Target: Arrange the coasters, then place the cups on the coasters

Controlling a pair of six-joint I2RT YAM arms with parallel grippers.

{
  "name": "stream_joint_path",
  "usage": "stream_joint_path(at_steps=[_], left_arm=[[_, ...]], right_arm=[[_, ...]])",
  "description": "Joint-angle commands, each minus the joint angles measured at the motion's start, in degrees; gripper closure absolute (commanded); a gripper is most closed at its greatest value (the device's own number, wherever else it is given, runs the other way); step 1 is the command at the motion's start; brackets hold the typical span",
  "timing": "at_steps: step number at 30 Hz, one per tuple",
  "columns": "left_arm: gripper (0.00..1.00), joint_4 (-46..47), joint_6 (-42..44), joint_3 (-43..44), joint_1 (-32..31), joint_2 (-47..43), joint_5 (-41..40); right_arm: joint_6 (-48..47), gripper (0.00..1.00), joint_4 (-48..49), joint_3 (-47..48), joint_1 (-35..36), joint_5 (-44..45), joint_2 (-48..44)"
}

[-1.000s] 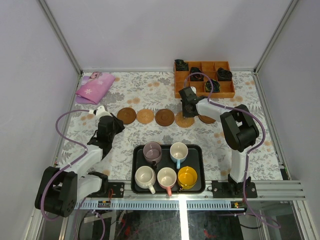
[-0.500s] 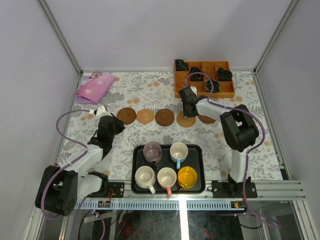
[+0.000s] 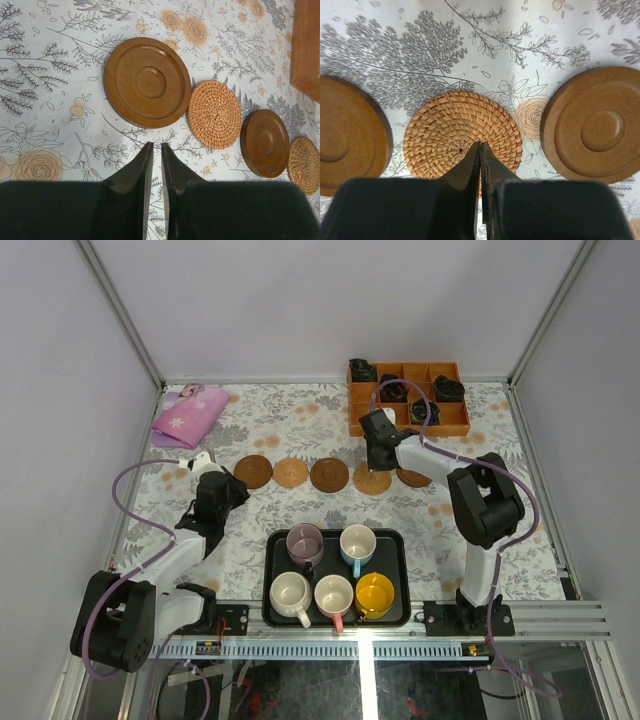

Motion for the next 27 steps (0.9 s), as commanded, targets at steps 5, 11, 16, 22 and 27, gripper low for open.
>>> stream_joint_path(at_steps=[5,11,16,22,27], left_arm=[[0.89,2.4,0.5,1.5,-0.2,-0.7,1.0],[0.89,3.0,0.0,1.4,-0.2,-1.0,2.3],[0.89,3.2,0.0,1.5,-0.2,-1.1,3.0],[0.89,3.5,0.2,1.6,-0.2,-0.2,3.5],[0.89,4.1,0.3,1.6,-0.2,0.8,4.1]], right_arm=[[-1.2,0.91,0.8,0.7,0.3,5.8,-9.3],[0.8,0.94,-2.5,-1.7,-3.0,10.4,-9.5],[1.6,0.98,-1.3,-5.8,-6.4,10.1,-10.2],[1.4,0.98,0.7,-7.7,-9.2,9.8,-10.5],[0.9,0.98,1.5,-7.2,-11.5,8.7,-8.6]])
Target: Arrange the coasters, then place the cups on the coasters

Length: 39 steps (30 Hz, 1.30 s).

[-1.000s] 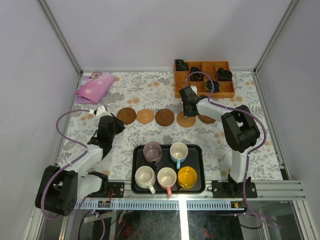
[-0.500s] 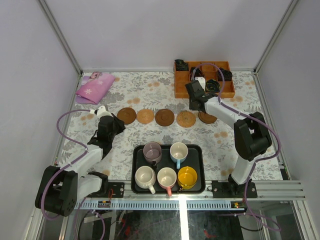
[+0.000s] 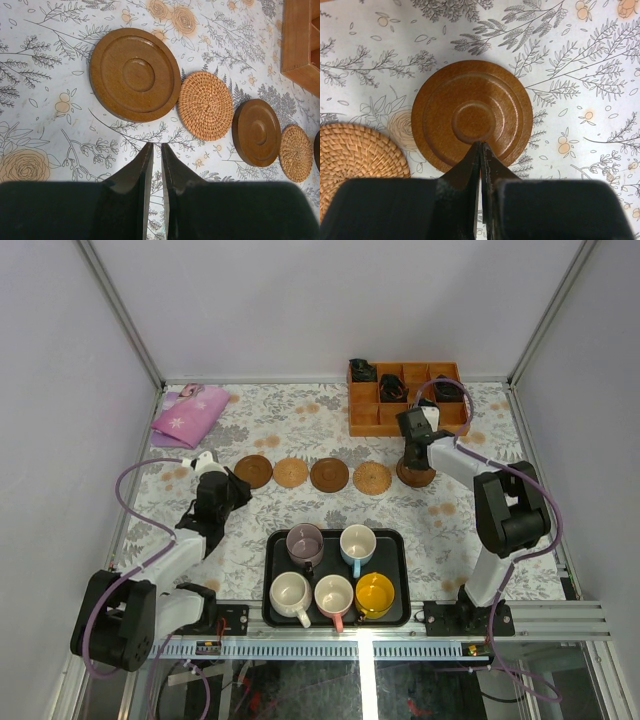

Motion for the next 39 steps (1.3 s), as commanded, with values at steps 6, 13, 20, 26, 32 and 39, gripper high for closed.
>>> stream_joint_path(at_steps=[6,13,20,26,32,39], left_arm=[[0.89,4.3,0.5,1.8,-0.2,1.6,0.9],[0.89,4.5,0.6,2.2,-0.2,2.8,0.8],[0.89,4.8,0.2,2.3,-0.2,3.7,1.3],[0.89,4.8,-0.1,2.4,-0.2,3.3,1.4],[0.89,5.1,-0.9,2.4,-0.2,3.3,2.5],[0.89,5.0,-1.2,2.6,-0.2,2.8,2.6]], right_arm=[[0.0,1.0,4.0,0.7,-3.5,-1.9,2.5],[-0.7,1.0,7.5,0.6,-3.6,-5.3,4.2],[-0.5,1.0,7.9,0.8,-3.7,-6.3,5.3],[1.2,1.0,7.3,-1.5,-3.6,-7.6,5.1],[2.7,1.0,6.0,-4.1,-3.6,-8.7,4.9],[4.9,1.0,5.4,-8.5,-3.6,-9.9,1.5]])
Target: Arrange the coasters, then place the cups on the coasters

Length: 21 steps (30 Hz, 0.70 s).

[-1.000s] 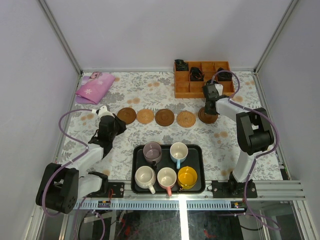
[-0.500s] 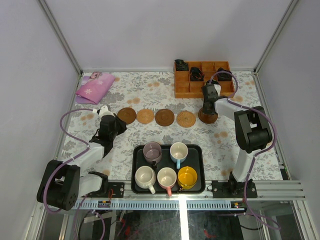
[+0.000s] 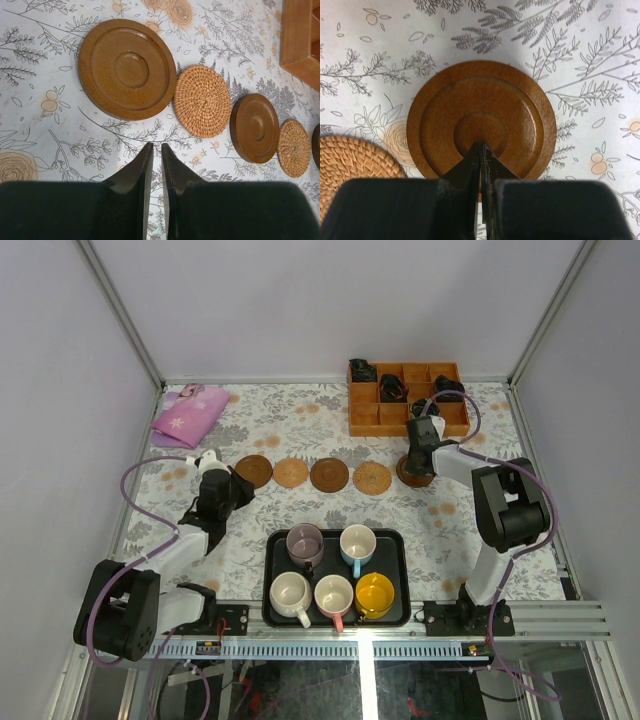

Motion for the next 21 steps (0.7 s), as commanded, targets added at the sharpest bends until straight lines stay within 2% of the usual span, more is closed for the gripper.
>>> stream_joint_path(at_steps=[1,21], left_arm=[[0.89,3.6,-0.6,1.9,-0.2,-0.9,0.4],[0.89,3.7,-1.3,1.6,-0.2,-0.7,-0.1]], right_arm=[[2.5,1.0,-4.3,-4.2,0.1,-2.3,-1.9],[3.3,1.0,-5.5,-6.9,0.3,-3.3,-5.9]])
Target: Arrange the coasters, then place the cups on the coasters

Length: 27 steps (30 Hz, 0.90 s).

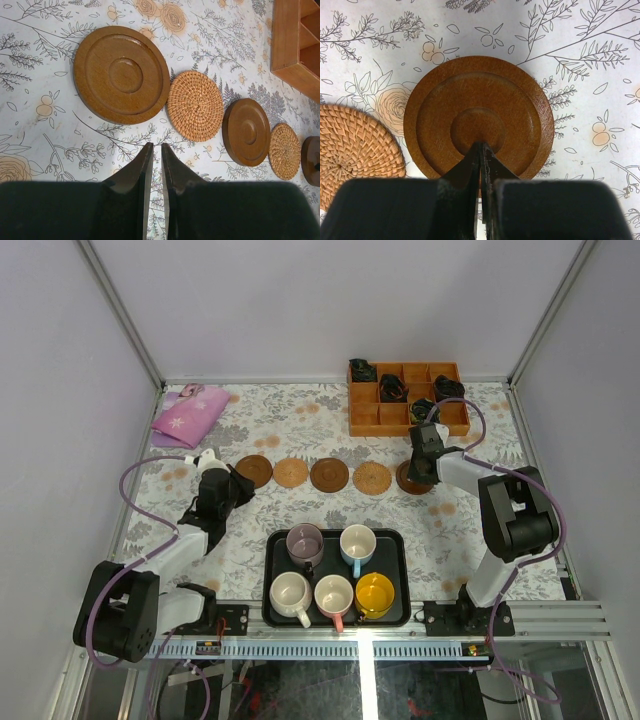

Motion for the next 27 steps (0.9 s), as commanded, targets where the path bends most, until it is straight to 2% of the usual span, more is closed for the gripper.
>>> stream_joint_path(at_steps=[1,9,13,20,27], left_arm=[[0.89,3.0,-0.4,1.2,-0.2,0.0,-0.2],[0.89,3.0,0.1,1.7,-0.2,0.1,-0.8],[0.89,3.0,0.2,1.9,-0.2,-1.1,-2.0],[0.89,-0.8,1.7,2.8,-0.2,-6.2,-4.4],[0.88,-4.6,0.5,1.8,-0.2,-17.6,-6.2]], right_arm=[[0.5,1.0,-4.7,-0.6,0.3,-0.9,-0.3],[-1.1,1.0,-4.9,4.4,0.2,0.9,-2.6],[-2.8,0.96,-6.3,8.3,0.3,2.7,-5.0],[-4.6,0.69,-6.8,8.6,0.3,3.4,-17.6],[-4.6,0.37,-4.6,1.4,0.2,2.7,-31.8]])
